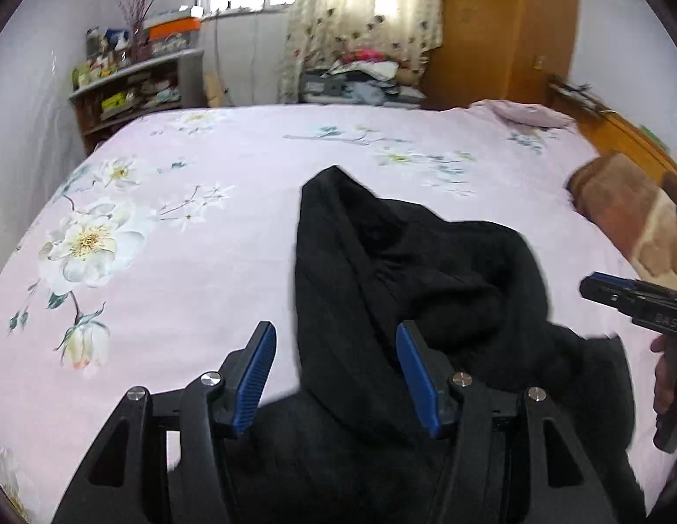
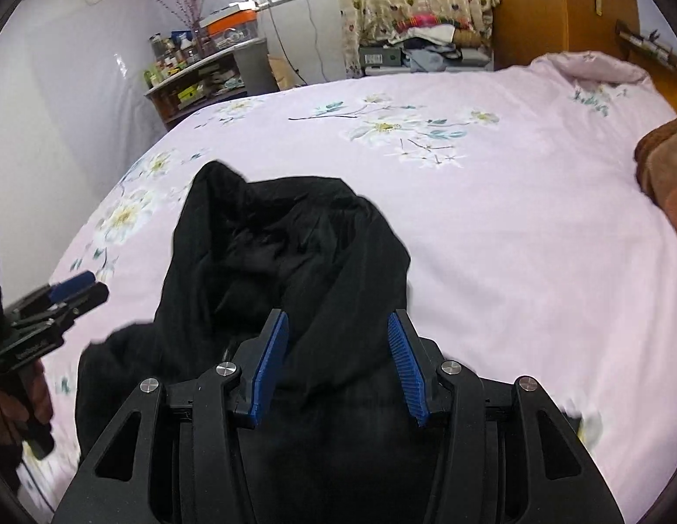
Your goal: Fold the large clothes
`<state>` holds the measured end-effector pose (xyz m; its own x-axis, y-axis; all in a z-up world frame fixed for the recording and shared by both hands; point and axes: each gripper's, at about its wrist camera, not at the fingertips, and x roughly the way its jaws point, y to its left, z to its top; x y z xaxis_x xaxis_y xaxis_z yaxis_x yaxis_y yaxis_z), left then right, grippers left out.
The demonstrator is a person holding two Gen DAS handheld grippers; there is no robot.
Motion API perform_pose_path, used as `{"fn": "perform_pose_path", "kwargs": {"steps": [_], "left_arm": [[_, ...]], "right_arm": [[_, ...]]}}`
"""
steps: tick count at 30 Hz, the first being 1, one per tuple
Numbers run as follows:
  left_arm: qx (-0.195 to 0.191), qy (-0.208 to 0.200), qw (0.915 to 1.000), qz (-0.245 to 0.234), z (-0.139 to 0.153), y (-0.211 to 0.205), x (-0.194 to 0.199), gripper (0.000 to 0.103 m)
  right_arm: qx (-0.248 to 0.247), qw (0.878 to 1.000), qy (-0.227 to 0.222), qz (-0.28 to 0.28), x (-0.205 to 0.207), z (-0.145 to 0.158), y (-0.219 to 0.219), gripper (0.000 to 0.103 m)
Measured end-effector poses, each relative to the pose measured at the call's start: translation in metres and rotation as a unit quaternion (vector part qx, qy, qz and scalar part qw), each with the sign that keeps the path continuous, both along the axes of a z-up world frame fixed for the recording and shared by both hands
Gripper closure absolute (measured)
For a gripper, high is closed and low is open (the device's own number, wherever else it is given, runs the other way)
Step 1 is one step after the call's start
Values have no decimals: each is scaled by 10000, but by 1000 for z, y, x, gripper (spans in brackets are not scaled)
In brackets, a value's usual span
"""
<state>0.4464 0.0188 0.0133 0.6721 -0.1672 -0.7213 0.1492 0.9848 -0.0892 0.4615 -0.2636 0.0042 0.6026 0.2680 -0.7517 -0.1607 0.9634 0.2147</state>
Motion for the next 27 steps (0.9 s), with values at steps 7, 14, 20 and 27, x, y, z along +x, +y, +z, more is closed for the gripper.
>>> {"fn": "perform_pose_path", "kwargs": {"steps": [7, 14, 20, 27], "left_arm": [[-166, 398, 9986, 295, -45, 5, 63, 43], [-602, 616, 9960, 253, -63, -1, 86, 82], [-955, 356, 9947, 120, -38, 2, 65, 99], [-1494, -197, 9886, 14, 16, 15, 1, 99]], "right_arm": [[192, 9984, 357, -387, 70, -31, -13, 54], [252, 9972, 593, -377, 104, -54, -7, 60], [182, 9988, 338, -319, 84, -35, -4, 94], [396, 9986, -302, -191, 6, 23, -13, 94]]}}
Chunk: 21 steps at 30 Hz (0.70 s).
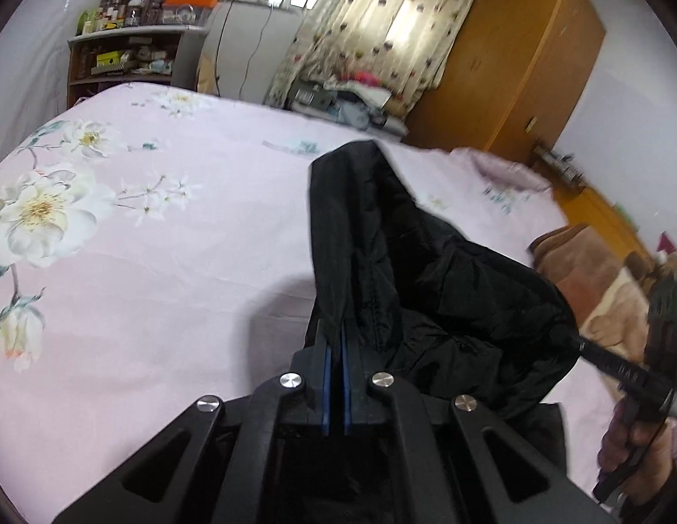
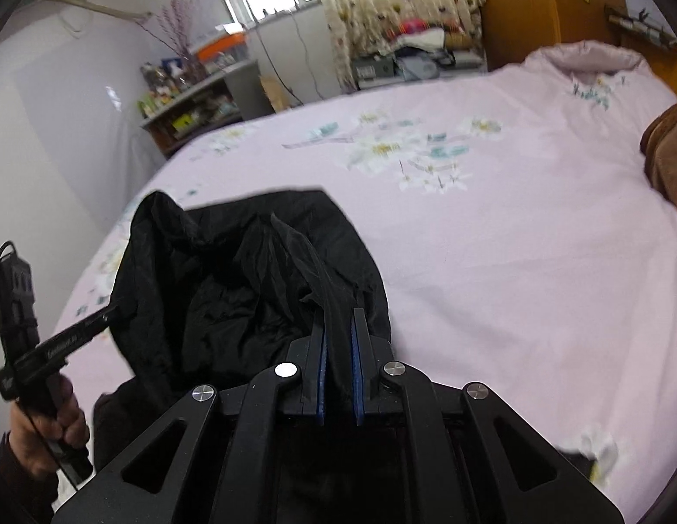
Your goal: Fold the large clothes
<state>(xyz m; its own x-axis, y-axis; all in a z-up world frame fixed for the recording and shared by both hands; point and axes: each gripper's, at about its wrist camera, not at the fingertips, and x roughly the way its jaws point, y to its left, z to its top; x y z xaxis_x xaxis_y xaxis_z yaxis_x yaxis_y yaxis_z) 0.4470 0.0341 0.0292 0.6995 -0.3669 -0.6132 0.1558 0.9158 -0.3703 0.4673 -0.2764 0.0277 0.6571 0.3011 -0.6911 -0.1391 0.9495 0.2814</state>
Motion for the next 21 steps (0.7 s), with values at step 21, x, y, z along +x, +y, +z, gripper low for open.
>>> {"fn": "perform_pose_path", "kwargs": {"steps": [21], "left_arm": [[-368, 932, 9946, 259, -48, 32, -182, 99]], "right_arm": [[511, 9943, 930, -82, -189, -48, -33, 94]]}}
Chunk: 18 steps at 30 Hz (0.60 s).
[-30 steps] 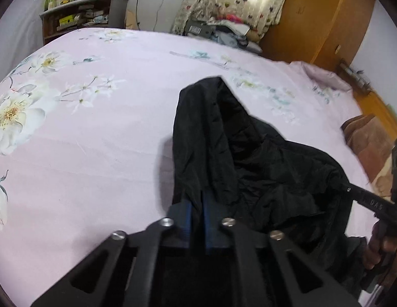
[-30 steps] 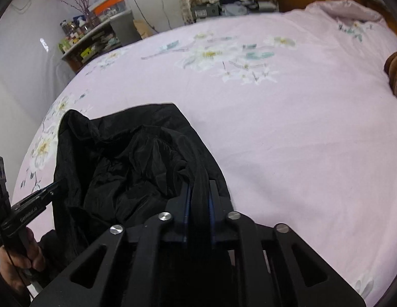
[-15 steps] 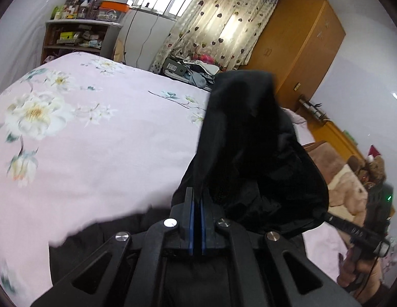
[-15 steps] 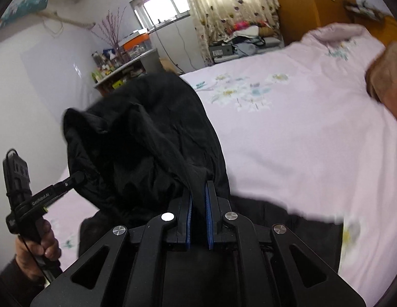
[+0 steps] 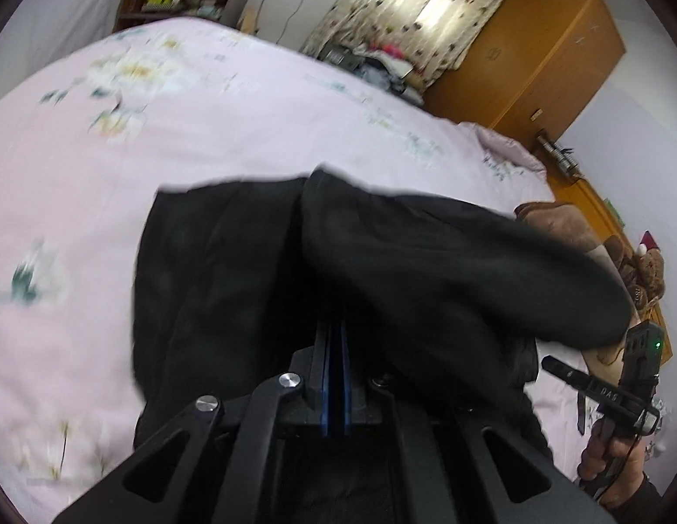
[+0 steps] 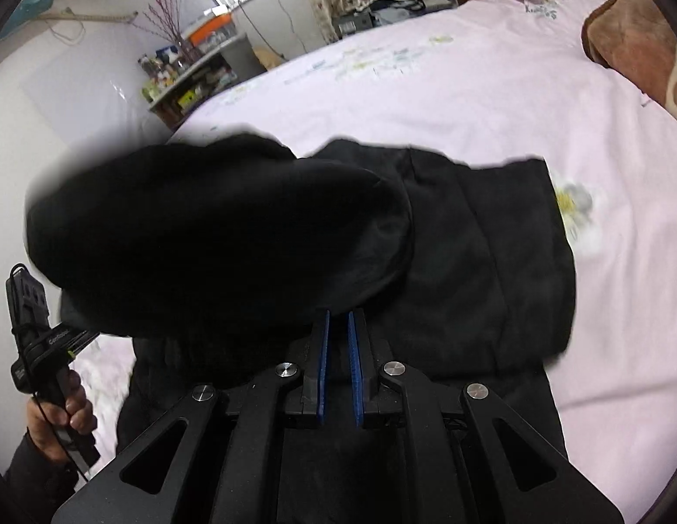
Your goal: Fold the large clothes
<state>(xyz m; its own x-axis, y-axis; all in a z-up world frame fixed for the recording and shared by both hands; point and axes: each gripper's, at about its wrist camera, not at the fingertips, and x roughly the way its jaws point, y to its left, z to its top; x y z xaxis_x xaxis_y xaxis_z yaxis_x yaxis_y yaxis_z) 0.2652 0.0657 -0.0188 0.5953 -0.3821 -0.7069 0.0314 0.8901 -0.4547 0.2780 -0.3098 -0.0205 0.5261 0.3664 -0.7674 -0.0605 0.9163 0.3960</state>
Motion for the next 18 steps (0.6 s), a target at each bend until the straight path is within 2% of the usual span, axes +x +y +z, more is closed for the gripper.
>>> {"fn": "perform_pose_path", "kwargs": {"steps": [2, 3, 5, 7, 8, 9, 10, 11, 12, 13, 15, 18], "left_arm": [[46, 67, 10000, 8, -4, 3, -13, 99], [88, 100, 9999, 30, -6, 6, -18, 99], [95, 127, 9998, 100, -7, 12, -27, 98], [82, 82, 9997, 225, -4, 17, -35, 98], [72, 18, 9996, 284, 0, 19, -37, 98], [55, -36, 9995, 306, 3, 17, -37, 92], [42, -104, 9995, 306, 8, 15, -34, 81], [35, -182, 9995, 272, 11, 12, -32, 75], [47, -269, 9994, 223, 15, 7, -27, 62], [89, -348, 9992, 175, 17, 3, -24, 56], [203, -442, 9988, 74, 19, -8, -12, 55], [189, -318, 9993, -82, 13, -22, 6, 55]], "right_arm": [[5, 10000, 73, -21, -7, -3, -4, 93], [44, 9999, 93, -57, -10, -3, -6, 90], [247, 9995, 109, -148, -15, -2, -13, 79], [527, 9983, 101, -236, -18, 0, -18, 63], [649, 9975, 87, -258, -18, 0, -19, 59], [731, 9970, 73, -250, -16, 1, -18, 58], [813, 9964, 74, -208, -13, 0, -15, 58], [865, 9961, 99, -162, -10, -2, -11, 58], [888, 9959, 117, -144, -10, -4, -5, 58], [946, 9953, 141, -128, -3, -5, 0, 58], [1075, 9940, 165, -90, 5, -7, 10, 58], [1136, 9924, 438, -162, 29, -18, 25, 58]]}}
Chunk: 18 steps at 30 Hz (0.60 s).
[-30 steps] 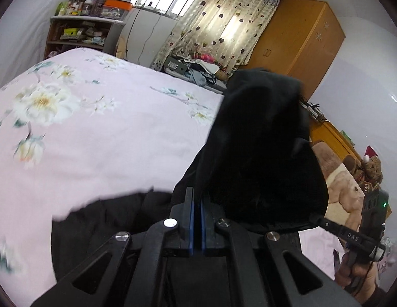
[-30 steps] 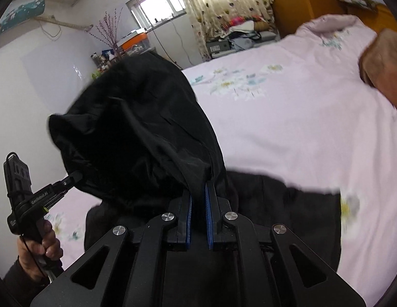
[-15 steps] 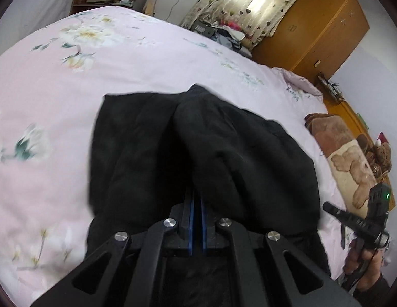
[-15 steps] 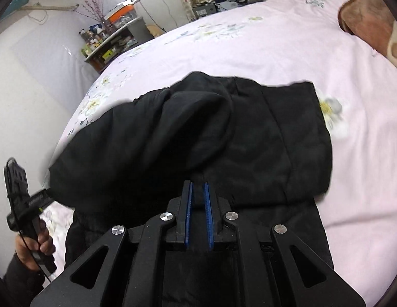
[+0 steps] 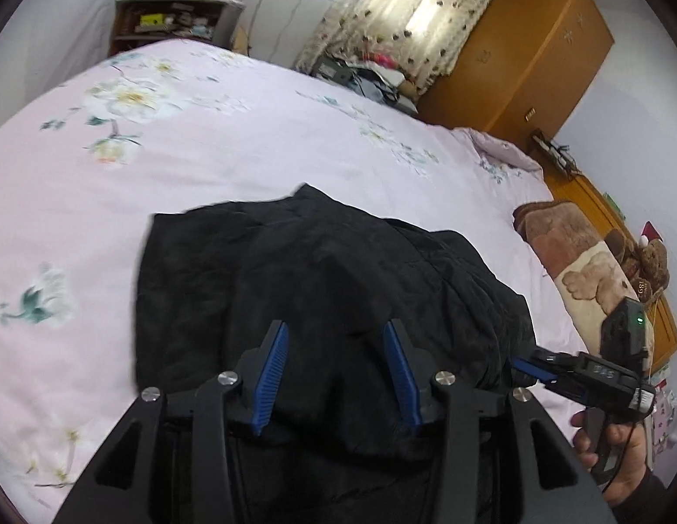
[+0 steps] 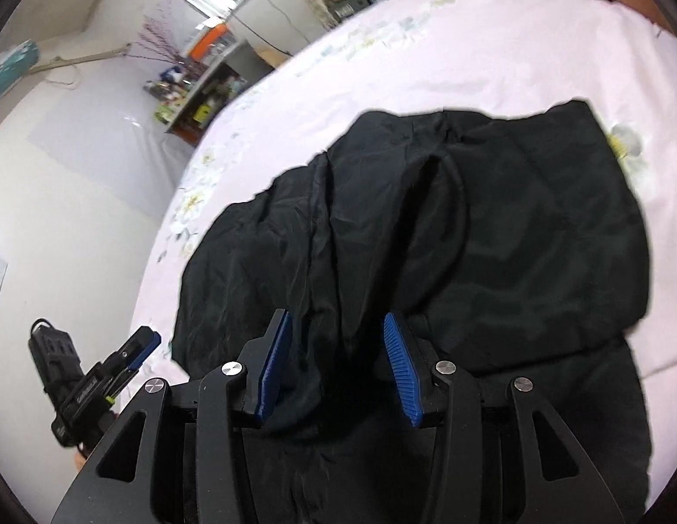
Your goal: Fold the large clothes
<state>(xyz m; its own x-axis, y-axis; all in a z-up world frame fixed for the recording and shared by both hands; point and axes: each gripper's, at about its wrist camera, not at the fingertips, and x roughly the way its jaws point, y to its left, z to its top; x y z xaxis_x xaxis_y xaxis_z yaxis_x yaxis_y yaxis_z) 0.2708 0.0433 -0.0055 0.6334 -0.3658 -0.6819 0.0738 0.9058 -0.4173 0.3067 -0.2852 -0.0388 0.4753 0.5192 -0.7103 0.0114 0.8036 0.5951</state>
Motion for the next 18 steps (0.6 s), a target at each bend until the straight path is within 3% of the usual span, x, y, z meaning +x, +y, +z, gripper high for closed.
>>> {"fn": "perform_pose_path", "kwargs": {"steps": [3, 4, 5, 6, 11, 15, 18], "left_arm": [[-23, -158, 9997, -193, 0, -14, 2, 55], [-4, -157, 9996, -248, -2, -19, 2, 55], [14, -120, 9995, -277, -6, -22, 2, 55], [24, -51, 9995, -301, -12, -23, 0, 55], [-206, 45, 9997, -100, -28, -13, -26, 56], [-10, 314, 9995, -93, -67, -11, -28, 60], [140, 318, 9993, -121, -72, -11, -27, 62]], "right_arm": [[172, 9998, 124, 20, 14, -11, 11, 58], [175, 9998, 123, 34, 11, -12, 13, 70], [120, 9999, 75, 29, 10, -11, 15, 90], [60, 10000, 30, 10, 8, -10, 17, 98], [-105, 9998, -156, -66, -28, -7, 21, 99], [-237, 9996, 155, -14, -33, -42, 25, 99], [-321, 9993, 177, 83, -29, -50, 30, 98]]}}
